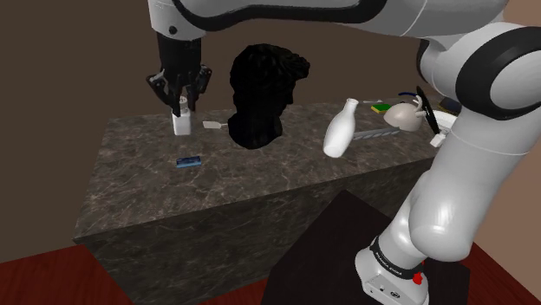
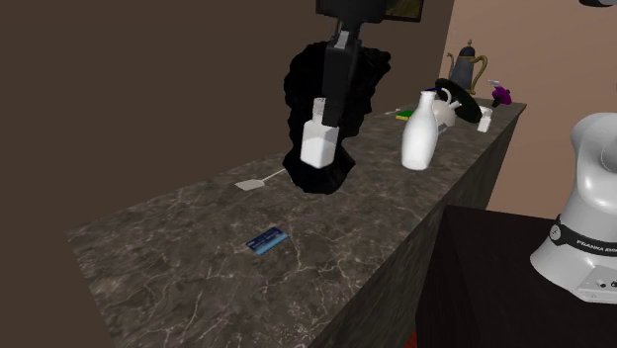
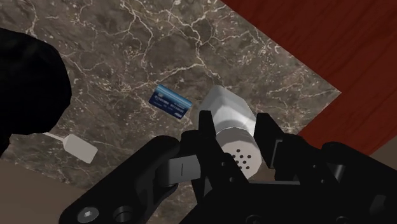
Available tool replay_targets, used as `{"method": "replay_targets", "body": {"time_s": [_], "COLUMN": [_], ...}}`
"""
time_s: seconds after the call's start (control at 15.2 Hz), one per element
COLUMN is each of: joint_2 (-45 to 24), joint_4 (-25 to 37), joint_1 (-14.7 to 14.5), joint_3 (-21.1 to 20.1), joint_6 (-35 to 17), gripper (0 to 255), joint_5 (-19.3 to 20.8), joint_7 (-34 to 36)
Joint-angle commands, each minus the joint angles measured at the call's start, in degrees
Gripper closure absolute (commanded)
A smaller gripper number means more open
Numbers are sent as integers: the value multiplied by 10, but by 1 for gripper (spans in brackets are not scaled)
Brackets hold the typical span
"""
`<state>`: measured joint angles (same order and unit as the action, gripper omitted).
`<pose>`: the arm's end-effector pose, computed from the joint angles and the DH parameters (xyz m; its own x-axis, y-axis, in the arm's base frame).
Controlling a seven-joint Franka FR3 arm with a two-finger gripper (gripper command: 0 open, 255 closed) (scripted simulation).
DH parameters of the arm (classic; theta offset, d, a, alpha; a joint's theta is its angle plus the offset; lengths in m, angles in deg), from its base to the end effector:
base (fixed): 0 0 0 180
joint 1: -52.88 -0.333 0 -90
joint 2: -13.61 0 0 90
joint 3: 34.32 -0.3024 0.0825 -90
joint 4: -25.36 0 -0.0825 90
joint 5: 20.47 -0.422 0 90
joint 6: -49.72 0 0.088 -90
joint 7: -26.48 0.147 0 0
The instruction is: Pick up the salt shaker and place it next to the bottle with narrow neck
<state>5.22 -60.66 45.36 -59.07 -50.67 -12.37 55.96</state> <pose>0.5700 0.3202 0.5414 0.9883 0.0586 0.1411 0.0574 -0.9983 0.0120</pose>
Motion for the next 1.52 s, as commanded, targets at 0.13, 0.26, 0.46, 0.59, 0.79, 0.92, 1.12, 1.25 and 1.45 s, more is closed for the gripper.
{"method": "replay_targets", "body": {"time_s": [0.13, 0.26, 0.46, 0.59, 0.79, 0.92, 1.12, 1.25, 1.45], "joint_2": [-9, -15, -25, -33, -47, -58, -18, 21, 72], "joint_4": [43, 65, 102, 128, 171, 203, 155, 106, 46], "joint_1": [-4, -6, -11, -14, -21, -27, 2, 28, 58], "joint_3": [-2, -2, -3, -4, -5, -6, 2, 13, 34], "joint_6": [34, 52, 80, 99, 129, 150, 137, 121, 105], "gripper": [255, 255, 255, 255, 255, 255, 255, 255, 255], "joint_5": [4, 6, 11, 15, 22, 27, 5, -16, -43], "joint_7": [0, 0, 0, 1, 1, 2, -26, -55, -101]}}
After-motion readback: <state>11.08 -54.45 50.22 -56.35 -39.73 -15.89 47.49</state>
